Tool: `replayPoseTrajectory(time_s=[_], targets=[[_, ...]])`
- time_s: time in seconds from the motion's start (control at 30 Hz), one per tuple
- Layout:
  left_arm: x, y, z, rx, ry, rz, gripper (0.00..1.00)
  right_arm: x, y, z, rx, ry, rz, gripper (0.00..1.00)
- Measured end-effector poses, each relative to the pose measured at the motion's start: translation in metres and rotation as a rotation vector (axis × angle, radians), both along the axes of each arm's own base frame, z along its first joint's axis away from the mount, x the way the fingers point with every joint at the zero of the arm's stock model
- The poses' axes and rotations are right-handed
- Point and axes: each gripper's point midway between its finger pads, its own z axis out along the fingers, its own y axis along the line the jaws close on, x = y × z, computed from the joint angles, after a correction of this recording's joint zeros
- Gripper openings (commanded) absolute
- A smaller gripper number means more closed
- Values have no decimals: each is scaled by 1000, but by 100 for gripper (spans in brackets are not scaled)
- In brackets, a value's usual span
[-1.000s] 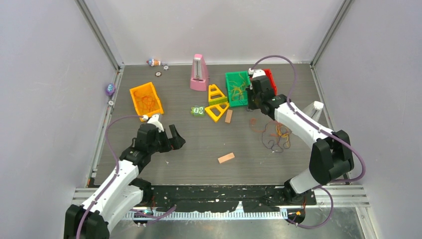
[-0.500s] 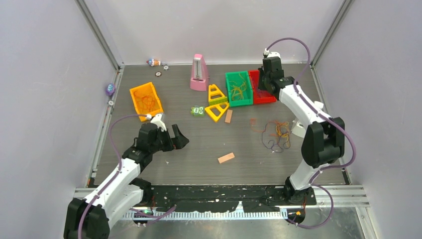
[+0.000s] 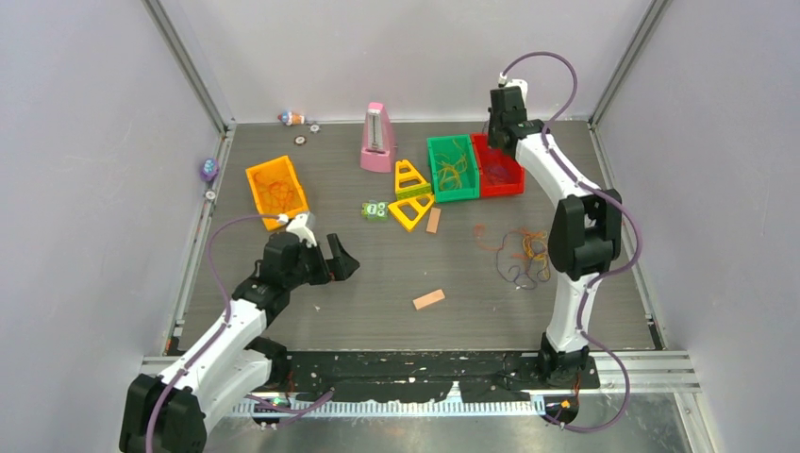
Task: Untangle the cables
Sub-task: Place the cable in the bin.
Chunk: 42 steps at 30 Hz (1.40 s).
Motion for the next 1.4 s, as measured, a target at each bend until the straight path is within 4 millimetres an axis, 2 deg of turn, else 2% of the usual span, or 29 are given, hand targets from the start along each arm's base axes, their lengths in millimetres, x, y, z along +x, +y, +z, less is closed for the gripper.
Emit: replayPoseTrajectory(time_s=[0.3, 0.43, 0.5, 0.57, 0.6, 0.63, 0.7, 0.87, 0.97, 1.1, 1.23, 1.33, 1.4], targets=[[5, -4, -2, 11, 13, -5, 100, 27, -23, -69, -2, 119, -39, 5], [10, -6, 1, 14, 10, -5, 100, 36, -21, -96, 9, 162, -34, 6], [12, -6, 3, 17, 6, -2, 100, 35, -18, -107, 21, 185, -26, 10], [15, -6, 5, 18, -1, 0, 100, 33, -15, -114, 35, 208, -21, 31], [16, -6, 7, 19, -4, 2, 100, 32, -14, -115, 43, 212, -20, 49], [17, -6, 8, 18, -8, 3, 100, 31, -13, -115, 50, 214, -20, 61], [17, -7, 8, 19, -12, 3, 100, 33, -12, -113, 59, 204, -18, 72], [17, -10, 10, 17, -20, -9, 100, 28, -11, -101, 79, 186, -9, 86], [19, -16, 16, 1, -62, -30, 100, 16, -12, -87, 90, 170, -5, 100], [17, -32, 21, -16, -121, -91, 100, -16, -11, -60, 124, 136, 16, 95], [13, -54, 25, -34, -178, -172, 99, -61, -8, -32, 185, 74, 36, 95], [6, -74, 26, -32, -218, -251, 99, -96, -11, -25, 223, 47, 21, 95], [2, -85, 26, -21, -242, -297, 100, -117, -15, -30, 237, 54, -3, 95]])
